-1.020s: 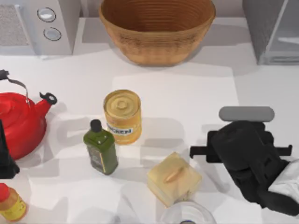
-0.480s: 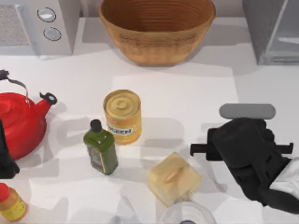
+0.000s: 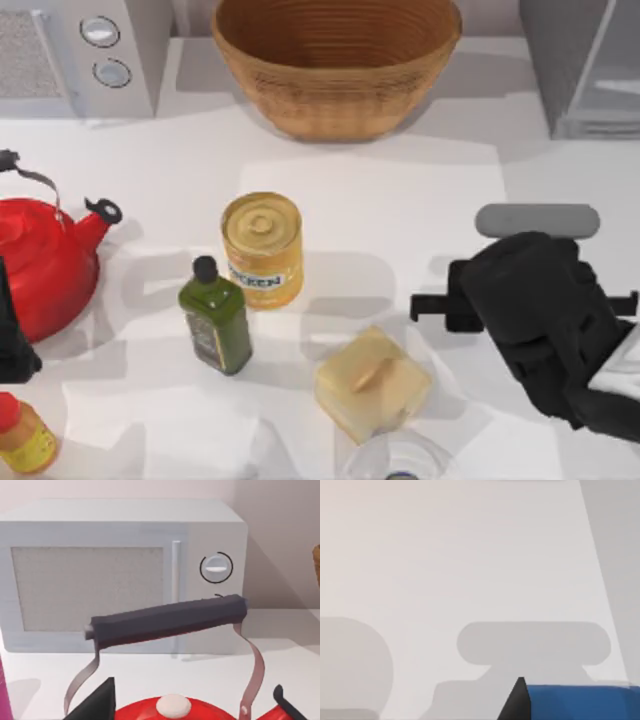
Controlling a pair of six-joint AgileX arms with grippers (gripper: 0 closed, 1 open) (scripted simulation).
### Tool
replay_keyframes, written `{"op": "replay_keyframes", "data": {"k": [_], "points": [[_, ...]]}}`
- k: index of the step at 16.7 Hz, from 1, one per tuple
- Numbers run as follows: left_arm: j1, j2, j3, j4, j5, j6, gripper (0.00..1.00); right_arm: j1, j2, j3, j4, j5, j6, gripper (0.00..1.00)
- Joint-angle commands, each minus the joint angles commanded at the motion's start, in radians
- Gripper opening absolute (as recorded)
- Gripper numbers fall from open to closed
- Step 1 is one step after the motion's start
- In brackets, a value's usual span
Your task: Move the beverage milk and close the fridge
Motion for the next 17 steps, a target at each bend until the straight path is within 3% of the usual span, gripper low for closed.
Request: {"op": "replay_keyframes", "data": {"k": [6,17], "points": [[0.000,0.000,0.000,0.000,0.000,0.000,1.00,-0.096,0.011,-0.015,0.117,-0.075,-0.064,0.00],[0.000,0.000,0.000,0.000,0.000,0.000,1.00,-0.695,-0.008,-0.173,0.882,-0.530,-0.468,0.00]]}}
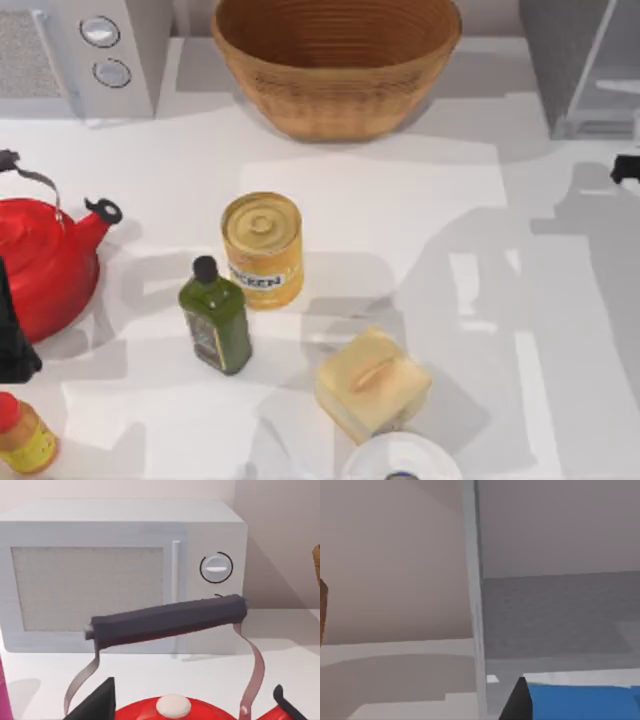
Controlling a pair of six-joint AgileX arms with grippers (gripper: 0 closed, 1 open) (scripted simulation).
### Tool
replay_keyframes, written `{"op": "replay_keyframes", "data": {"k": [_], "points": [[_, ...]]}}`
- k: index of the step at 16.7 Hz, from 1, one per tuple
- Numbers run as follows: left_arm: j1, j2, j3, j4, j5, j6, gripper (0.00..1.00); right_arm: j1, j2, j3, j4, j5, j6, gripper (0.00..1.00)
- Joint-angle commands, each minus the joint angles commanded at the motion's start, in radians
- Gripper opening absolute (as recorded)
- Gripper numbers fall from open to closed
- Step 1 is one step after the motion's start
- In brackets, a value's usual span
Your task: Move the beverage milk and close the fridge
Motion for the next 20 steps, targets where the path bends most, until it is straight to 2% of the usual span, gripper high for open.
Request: {"op": "replay_keyframes", "data": {"k": [3,11,15,20], "points": [[0.000,0.000,0.000,0.000,0.000,0.000,1.00,-0.070,-0.014,-0.025,0.071,-0.068,-0.057,0.00],[0.000,0.000,0.000,0.000,0.000,0.000,1.00,-0.083,0.048,0.045,0.009,-0.079,-0.063,0.00],[0.000,0.000,0.000,0.000,0.000,0.000,1.00,-0.123,0.206,0.278,-0.200,-0.116,-0.082,0.00],[0.000,0.000,0.000,0.000,0.000,0.000,1.00,-0.188,0.431,0.716,-0.604,-0.180,-0.120,0.00]]}}
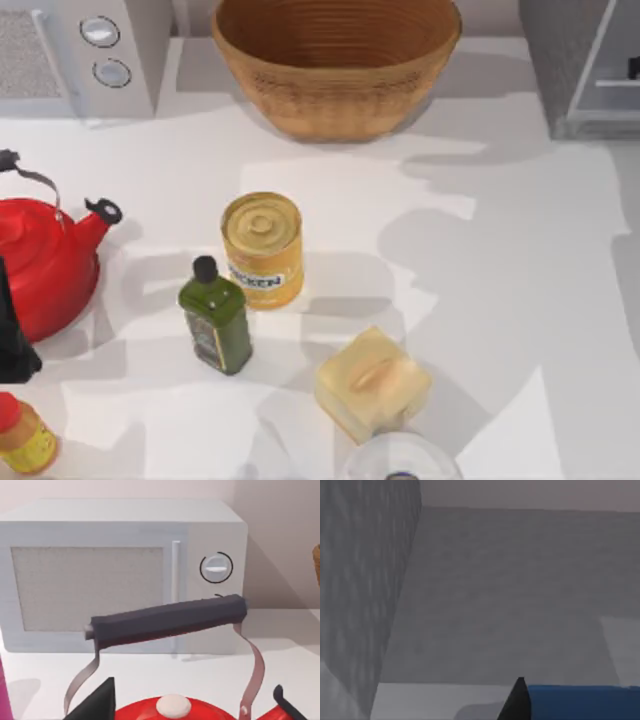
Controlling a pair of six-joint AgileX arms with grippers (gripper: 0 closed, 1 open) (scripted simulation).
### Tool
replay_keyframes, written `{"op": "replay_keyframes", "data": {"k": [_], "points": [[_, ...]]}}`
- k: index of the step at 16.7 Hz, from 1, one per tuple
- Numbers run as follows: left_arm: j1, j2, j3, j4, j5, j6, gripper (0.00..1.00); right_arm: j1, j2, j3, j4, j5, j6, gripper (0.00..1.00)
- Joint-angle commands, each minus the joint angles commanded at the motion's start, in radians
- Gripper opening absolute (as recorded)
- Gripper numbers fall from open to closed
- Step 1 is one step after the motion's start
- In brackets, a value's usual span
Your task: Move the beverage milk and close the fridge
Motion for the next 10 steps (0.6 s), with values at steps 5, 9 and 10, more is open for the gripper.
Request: {"op": "replay_keyframes", "data": {"k": [5,9,10], "points": [[0.000,0.000,0.000,0.000,0.000,0.000,1.00,-0.061,0.166,0.373,-0.373,-0.058,-0.034,0.00],[0.000,0.000,0.000,0.000,0.000,0.000,1.00,-0.088,0.225,0.504,-0.506,-0.081,-0.046,0.00],[0.000,0.000,0.000,0.000,0.000,0.000,1.00,-0.089,0.227,0.509,-0.512,-0.083,-0.046,0.00]]}}
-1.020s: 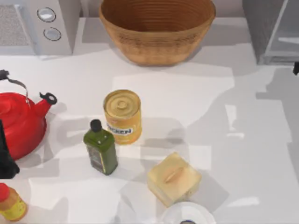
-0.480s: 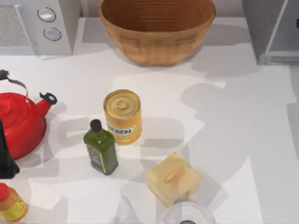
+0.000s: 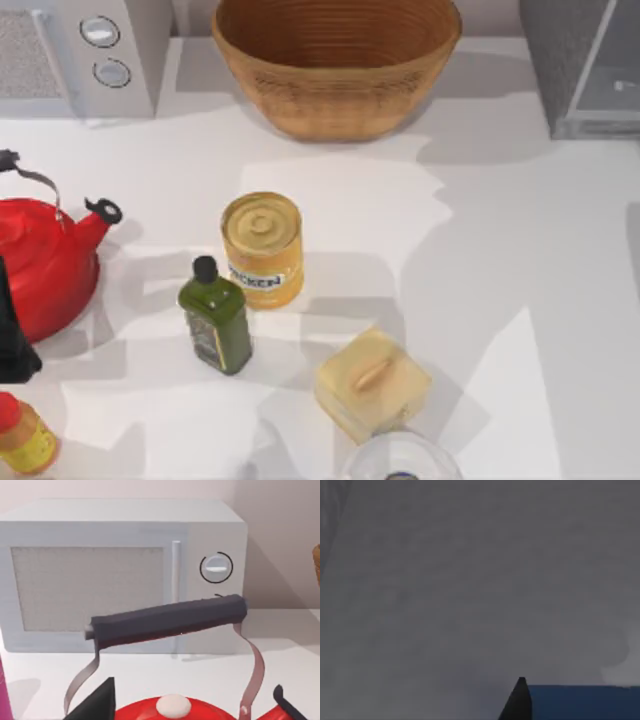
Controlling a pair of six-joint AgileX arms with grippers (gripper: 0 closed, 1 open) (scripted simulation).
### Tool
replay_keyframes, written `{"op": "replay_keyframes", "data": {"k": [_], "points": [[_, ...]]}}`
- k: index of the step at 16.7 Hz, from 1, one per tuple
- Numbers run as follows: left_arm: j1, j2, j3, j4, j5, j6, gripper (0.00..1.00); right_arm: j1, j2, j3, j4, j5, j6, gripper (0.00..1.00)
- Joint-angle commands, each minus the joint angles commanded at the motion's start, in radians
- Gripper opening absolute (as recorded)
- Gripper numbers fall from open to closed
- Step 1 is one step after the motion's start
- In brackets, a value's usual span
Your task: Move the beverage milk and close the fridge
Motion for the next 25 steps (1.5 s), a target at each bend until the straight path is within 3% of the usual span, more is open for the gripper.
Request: {"op": "replay_keyframes", "data": {"k": [10,23,25], "points": [[0.000,0.000,0.000,0.000,0.000,0.000,1.00,0.000,0.000,0.000,0.000,0.000,0.000,0.00],[0.000,0.000,0.000,0.000,0.000,0.000,1.00,0.000,0.000,0.000,0.000,0.000,0.000,0.98],[0.000,0.000,0.000,0.000,0.000,0.000,1.00,0.000,0.000,0.000,0.000,0.000,0.000,1.00]]}}
